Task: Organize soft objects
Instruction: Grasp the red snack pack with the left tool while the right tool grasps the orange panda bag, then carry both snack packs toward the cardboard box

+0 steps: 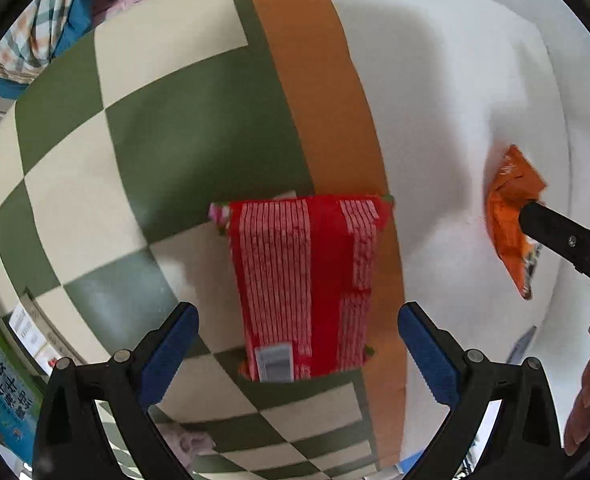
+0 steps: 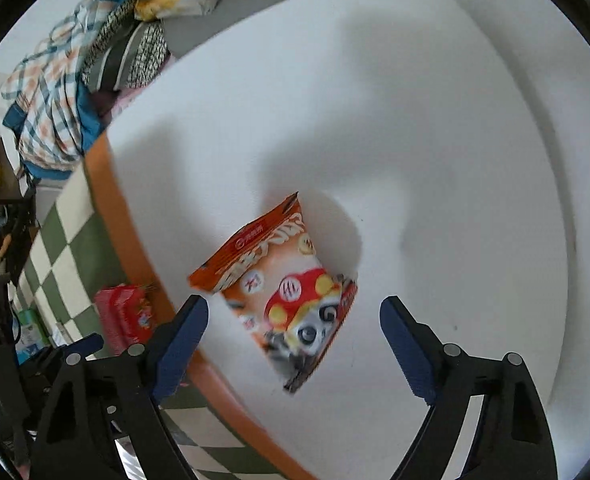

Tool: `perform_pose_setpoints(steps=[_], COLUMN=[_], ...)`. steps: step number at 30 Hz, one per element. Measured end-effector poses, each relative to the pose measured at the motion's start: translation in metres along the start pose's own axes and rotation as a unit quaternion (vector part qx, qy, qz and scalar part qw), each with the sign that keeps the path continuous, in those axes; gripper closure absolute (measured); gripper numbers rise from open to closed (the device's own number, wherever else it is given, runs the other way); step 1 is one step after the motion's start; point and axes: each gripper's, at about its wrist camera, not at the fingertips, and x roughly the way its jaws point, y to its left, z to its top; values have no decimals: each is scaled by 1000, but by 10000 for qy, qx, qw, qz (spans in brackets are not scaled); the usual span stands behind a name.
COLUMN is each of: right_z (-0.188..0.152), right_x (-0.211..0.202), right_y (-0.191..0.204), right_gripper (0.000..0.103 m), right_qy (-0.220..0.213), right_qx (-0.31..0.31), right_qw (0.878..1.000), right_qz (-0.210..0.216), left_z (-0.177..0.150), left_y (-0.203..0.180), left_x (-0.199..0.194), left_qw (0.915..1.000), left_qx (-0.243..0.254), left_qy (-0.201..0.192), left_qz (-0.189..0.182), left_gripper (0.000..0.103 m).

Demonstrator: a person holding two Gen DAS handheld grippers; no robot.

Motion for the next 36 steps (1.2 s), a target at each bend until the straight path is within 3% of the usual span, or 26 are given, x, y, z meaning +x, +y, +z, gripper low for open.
perform_pose_setpoints(steps=[4, 7, 11, 16, 19, 23, 30, 32, 34, 36], right_z=[7, 12, 12, 11, 7, 5, 10, 11, 7, 4], right_x=[19, 31, 36, 37, 40, 41, 45, 46, 46, 43], right_y=[2, 3, 7, 16, 28, 39, 45, 44, 44, 47], right_gripper=[20, 35, 38, 39, 38, 25, 25, 27, 42, 47], right_qy=[193, 270, 221, 193, 295, 411, 339, 298, 275, 189], right_qx=[-84, -92, -101, -178, -401, -818, -819, -819, -797, -743], right_qw=[9998, 9996, 9996, 9990, 9970, 9940, 9926, 9917, 9921, 9924], right_qz=[33, 0, -123, -367, -596, -593, -834, -942, -923, -966], left_z=[3, 1, -2, -5, -6, -11, -21, -28, -34, -38], left_y=[-11, -21, -32, -39, -25, -16, -40, -44, -45, -47], left_x=[6, 3, 1, 1, -4, -4, 1, 2, 1, 0], left_qw=[9997, 9983, 9957, 9960, 9991, 9994, 9960, 9946, 9940, 9932], left_qx=[143, 280, 459, 436, 317, 289, 603, 614, 615, 626], left_qy=[-86, -281, -465, -492, -199, -175, -409, -527, -607, -685], left_qz=[181, 424, 660, 608, 194, 26, 527, 650, 667, 703], left_gripper=[12, 28, 50, 51, 47, 47, 48, 53, 55, 57])
